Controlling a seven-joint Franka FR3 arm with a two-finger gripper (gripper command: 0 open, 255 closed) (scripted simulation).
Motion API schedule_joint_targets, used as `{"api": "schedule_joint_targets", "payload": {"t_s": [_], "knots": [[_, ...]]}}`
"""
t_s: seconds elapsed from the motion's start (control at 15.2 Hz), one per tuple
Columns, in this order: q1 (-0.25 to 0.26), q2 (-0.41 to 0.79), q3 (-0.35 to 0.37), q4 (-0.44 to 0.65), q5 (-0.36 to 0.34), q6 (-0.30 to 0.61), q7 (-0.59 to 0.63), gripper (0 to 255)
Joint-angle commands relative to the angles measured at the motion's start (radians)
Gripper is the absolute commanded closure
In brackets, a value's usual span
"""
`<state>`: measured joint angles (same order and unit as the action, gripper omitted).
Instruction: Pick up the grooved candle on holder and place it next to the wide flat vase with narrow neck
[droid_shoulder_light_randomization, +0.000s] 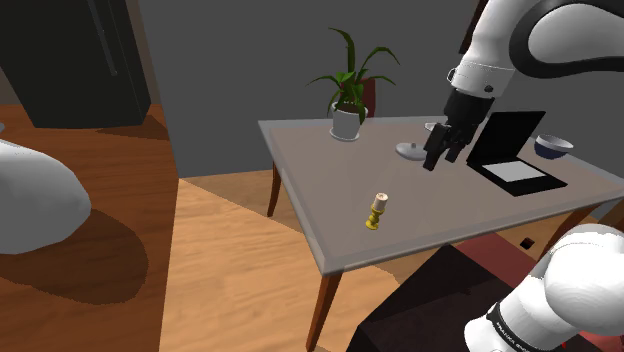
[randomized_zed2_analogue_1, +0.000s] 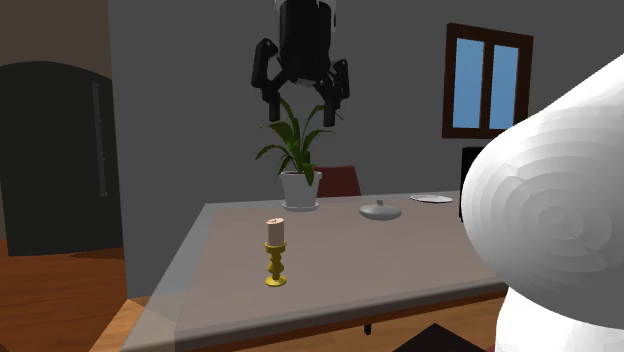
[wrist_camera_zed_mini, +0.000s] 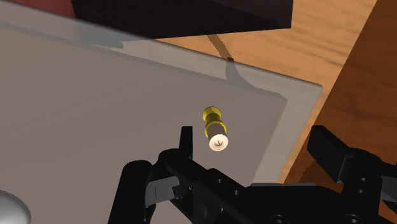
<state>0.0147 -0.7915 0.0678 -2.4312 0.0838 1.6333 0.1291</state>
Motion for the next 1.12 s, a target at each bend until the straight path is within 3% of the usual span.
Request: {"api": "schedule_joint_targets", "payload": {"t_s": [0.0, 0.53, 0.92, 1.06], "knots": [[0.0, 0.0, 0.0, 0.0, 0.0, 0.0, 0.0, 0], [-0.008, 0.163, 0.029, -0.136, -0.017, 0.305, -0.006, 0], [-0.023, 0.355, 0.051, -0.177, -0.043, 0.541, 0.002, 0], [-0.025, 0.383, 0.054, -0.186, -0.047, 0.578, 0.005, 0]]}}
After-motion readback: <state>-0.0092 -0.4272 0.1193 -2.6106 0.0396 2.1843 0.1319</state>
